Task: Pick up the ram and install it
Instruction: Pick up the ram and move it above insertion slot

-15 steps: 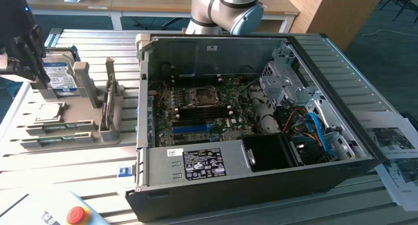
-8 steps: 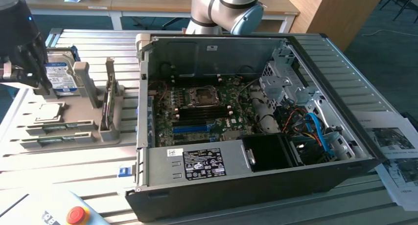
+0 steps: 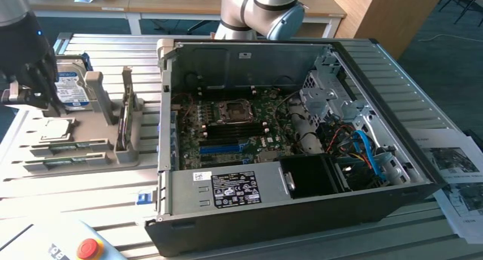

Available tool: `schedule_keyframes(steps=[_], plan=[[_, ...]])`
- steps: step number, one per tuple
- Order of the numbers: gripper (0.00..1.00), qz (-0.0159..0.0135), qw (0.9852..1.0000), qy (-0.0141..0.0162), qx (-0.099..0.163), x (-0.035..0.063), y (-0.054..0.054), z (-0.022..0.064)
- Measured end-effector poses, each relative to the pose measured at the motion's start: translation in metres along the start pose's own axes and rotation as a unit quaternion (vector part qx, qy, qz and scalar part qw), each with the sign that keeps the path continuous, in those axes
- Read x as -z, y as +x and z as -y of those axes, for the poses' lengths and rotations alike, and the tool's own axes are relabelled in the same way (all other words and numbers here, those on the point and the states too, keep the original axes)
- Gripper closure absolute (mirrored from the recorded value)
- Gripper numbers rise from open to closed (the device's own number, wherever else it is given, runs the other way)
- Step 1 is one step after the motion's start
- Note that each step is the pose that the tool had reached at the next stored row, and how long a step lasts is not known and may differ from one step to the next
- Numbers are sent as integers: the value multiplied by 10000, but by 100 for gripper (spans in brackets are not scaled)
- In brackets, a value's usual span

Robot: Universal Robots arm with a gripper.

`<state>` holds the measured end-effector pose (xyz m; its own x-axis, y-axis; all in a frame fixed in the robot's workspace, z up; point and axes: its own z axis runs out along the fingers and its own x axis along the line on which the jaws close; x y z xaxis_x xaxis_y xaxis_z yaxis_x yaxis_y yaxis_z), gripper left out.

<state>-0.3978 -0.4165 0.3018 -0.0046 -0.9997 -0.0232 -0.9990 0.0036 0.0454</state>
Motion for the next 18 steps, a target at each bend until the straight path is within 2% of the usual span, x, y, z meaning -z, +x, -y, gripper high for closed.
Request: schedule_keyframes(steps=[5,9,15,18], plan=[[76,0,10000,0,-1,-74,13,3],[76,-1,10000,-1,1,-74,18,4],[76,0,10000,-1,0,-72,108,3],[76,0,10000,0,0,-72,113,4]])
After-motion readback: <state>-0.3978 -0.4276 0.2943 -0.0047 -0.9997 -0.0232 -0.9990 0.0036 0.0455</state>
